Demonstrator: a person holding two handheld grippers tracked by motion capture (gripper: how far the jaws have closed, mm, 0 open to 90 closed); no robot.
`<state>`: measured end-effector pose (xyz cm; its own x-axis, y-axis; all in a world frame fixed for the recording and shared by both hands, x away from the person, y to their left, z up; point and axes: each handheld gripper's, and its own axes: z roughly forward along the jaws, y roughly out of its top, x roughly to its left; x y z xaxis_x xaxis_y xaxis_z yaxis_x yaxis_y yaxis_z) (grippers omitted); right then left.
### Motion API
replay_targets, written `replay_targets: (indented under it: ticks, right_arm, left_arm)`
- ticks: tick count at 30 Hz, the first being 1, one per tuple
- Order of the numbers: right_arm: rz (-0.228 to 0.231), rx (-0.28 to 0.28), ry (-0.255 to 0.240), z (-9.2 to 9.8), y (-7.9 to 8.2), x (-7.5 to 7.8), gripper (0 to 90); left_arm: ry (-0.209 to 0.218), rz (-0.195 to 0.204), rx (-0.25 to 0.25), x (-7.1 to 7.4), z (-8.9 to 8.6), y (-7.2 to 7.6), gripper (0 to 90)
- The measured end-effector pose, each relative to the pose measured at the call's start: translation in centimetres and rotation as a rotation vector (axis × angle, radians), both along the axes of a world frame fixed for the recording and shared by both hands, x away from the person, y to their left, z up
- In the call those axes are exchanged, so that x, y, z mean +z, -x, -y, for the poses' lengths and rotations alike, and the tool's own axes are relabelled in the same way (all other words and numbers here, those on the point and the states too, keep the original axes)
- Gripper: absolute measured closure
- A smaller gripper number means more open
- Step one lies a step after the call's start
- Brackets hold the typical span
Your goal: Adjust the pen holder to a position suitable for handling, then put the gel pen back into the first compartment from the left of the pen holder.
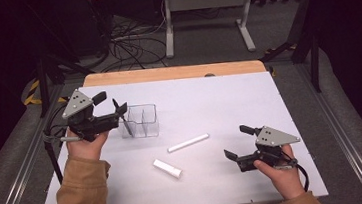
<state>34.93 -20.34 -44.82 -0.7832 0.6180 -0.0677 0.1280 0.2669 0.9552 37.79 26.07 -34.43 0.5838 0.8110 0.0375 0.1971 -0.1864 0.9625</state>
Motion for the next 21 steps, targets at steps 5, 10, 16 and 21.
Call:
replay_targets:
  ticks: [5,10,16,21]
  right_arm:
    - [-0.002,-0.001,-0.001,0.0,0.0,0.0,4.8]
    - [-0.008,-0.003,0.003,0.1,-0.1,-0.1,4.8]
    - [-0.006,-0.004,0.000,0.2,-0.1,0.0,4.8]
    - [-0.007,-0.008,-0.004,0.3,-0.2,0.1,4.8]
  left_arm:
    - [-0.007,-0.021,-0.083,0.4,1.4,0.1,17.2]
    - [-0.036,-0.075,-0.144,0.0,3.0,-0.8,14.8]
    - [-0.077,-0.105,-0.212,-0.3,4.6,-1.6,13.3]
    - [-0.111,-0.138,-0.273,-0.2,5.9,-2.1,12.2]
